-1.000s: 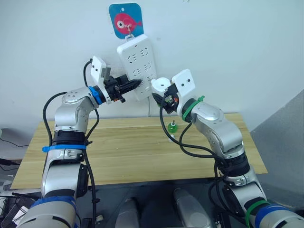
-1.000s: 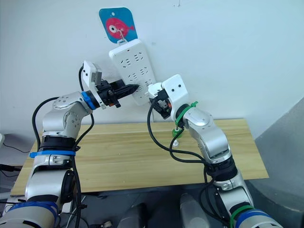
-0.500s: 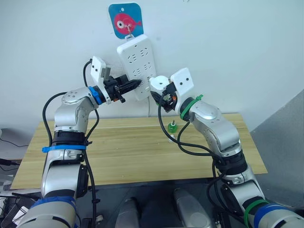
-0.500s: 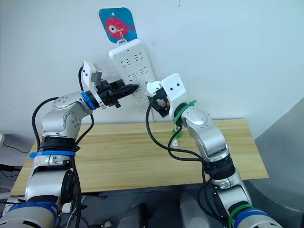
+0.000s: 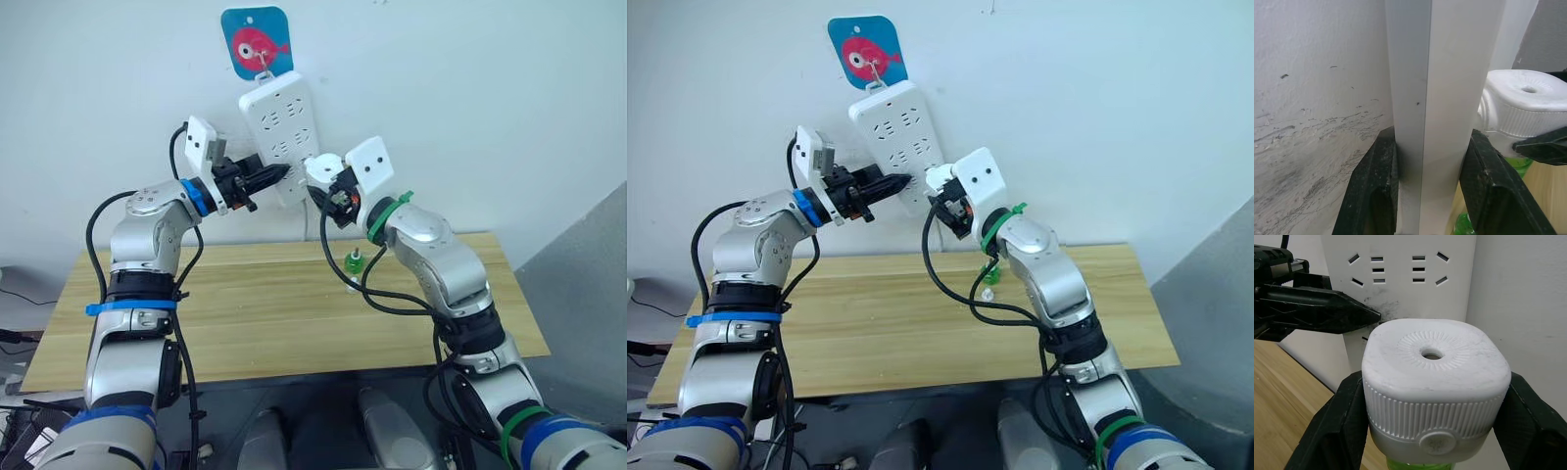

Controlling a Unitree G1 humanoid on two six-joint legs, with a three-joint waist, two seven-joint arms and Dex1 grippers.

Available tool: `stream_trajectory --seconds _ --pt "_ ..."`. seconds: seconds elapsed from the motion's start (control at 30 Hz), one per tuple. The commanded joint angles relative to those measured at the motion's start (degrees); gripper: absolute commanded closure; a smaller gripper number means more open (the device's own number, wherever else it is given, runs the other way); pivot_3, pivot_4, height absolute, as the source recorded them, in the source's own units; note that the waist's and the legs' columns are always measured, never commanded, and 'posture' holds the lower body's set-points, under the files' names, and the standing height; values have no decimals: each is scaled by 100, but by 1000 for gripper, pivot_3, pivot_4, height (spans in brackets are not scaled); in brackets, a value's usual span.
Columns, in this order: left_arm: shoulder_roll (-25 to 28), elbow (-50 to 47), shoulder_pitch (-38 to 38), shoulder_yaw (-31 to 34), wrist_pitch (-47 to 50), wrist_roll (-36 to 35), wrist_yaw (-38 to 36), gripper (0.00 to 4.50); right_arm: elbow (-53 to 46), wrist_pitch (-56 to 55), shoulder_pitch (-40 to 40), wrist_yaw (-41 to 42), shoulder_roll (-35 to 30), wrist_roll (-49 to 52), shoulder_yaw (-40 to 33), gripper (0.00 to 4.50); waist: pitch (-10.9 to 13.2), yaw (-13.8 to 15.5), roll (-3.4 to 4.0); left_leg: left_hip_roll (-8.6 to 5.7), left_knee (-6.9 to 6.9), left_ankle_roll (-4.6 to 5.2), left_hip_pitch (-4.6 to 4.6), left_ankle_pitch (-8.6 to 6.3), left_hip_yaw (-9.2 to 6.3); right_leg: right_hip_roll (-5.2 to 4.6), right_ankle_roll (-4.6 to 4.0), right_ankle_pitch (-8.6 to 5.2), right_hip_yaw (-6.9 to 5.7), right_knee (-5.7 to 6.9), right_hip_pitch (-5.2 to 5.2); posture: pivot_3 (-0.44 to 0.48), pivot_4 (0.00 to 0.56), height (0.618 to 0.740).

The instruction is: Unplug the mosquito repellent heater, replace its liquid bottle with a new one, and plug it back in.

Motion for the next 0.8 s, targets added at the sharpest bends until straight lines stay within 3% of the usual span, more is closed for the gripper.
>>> stream_trajectory --seconds 0.03,0.43,0.63,0.7,0.8 --pt "-15 -168 76 -78 105 19 -30 3163 135 -268 -257 36 110 29 -80 1448 0 -8 0 0 0 0 0 0 0 0 0 0 0 0 0 -229 196 740" --pt "-43 -437 202 -52 370 -76 -100 3164 967 -661 -570 178 320 12 -160 1448 0 -120 1 1 6 17 6 13 7 1 29 14 8 1 1 -226 192 740" --pt "-14 -366 215 -3 259 4 -20 3164 899 -611 -548 224 398 108 -226 1448 0 -168 1 1 5 21 6 15 6 1 31 16 8 1 1 -225 195 740" --pt "4 -315 214 8 205 33 0 3164 827 -595 -507 227 384 111 -269 724 0 -168 1 1 5 21 6 16 6 1 31 17 8 1 1 -225 195 740" --pt "7 -283 209 18 171 52 3 3164 723 -571 -472 263 351 93 -272 24 0 -142 1 0 2 21 2 16 3 0 32 17 5 -4 1 -225 196 740"
